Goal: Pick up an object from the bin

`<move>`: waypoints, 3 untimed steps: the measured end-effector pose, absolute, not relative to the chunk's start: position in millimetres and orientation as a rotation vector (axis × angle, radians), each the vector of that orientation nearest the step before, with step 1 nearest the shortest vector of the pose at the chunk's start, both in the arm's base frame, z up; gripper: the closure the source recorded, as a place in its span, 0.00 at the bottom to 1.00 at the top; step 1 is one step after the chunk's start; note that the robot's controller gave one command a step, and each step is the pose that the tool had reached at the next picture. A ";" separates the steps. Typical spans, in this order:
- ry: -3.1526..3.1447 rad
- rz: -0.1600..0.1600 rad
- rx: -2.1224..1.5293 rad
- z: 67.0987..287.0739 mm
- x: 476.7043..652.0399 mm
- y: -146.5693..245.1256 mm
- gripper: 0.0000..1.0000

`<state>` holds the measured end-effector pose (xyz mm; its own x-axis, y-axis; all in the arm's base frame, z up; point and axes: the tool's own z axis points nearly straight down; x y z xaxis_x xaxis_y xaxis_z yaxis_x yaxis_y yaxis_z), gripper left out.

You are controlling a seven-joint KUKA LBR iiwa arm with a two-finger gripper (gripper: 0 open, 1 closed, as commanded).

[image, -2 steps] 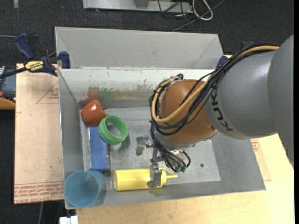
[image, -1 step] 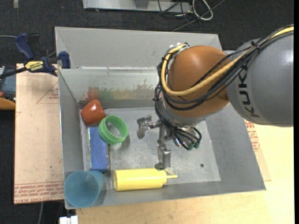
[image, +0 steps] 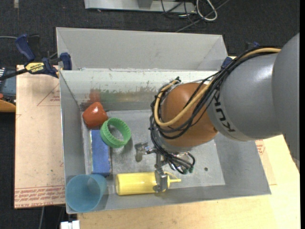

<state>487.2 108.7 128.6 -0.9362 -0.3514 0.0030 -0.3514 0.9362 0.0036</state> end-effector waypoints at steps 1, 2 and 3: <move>-3.091 -0.007 0.668 212.6 526.7 103.4 0.00; -3.068 -0.005 0.630 92.9 491.5 175.8 0.00; -3.056 -0.013 0.673 91.6 492.3 171.5 0.00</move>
Offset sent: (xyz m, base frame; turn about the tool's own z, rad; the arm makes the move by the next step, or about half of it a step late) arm -0.0051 0.0813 -0.0586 -0.0409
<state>492.3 171.5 91.6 -0.9073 -0.4203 0.0106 -0.4202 0.9074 0.0108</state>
